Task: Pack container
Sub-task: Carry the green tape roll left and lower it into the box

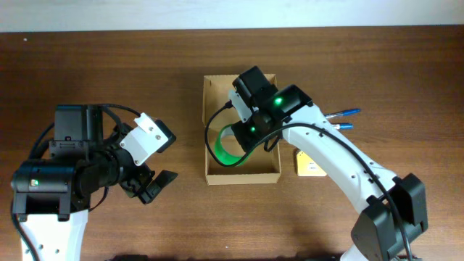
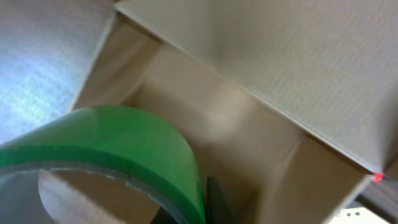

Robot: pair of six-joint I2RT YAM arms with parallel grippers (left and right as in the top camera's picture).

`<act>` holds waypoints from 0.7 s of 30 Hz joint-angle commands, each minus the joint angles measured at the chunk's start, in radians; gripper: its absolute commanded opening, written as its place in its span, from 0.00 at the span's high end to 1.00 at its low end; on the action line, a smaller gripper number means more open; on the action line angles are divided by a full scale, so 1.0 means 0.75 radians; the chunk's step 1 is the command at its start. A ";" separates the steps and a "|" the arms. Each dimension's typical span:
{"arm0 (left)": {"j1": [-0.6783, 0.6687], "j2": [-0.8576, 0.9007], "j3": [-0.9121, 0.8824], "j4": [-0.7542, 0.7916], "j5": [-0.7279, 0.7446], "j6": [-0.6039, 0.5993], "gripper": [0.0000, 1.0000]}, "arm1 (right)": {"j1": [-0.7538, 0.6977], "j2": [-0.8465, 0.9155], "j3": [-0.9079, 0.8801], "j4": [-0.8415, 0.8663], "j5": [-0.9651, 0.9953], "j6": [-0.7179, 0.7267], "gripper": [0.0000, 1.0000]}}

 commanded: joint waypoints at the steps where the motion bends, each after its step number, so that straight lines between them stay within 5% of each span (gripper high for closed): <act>1: 0.008 -0.002 0.028 -0.004 0.030 0.033 0.00 | 0.008 -0.023 -0.056 0.062 0.045 0.074 0.96; 21: 0.008 -0.002 0.028 -0.004 0.030 0.033 0.00 | 0.151 -0.013 -0.198 0.269 0.253 0.085 0.96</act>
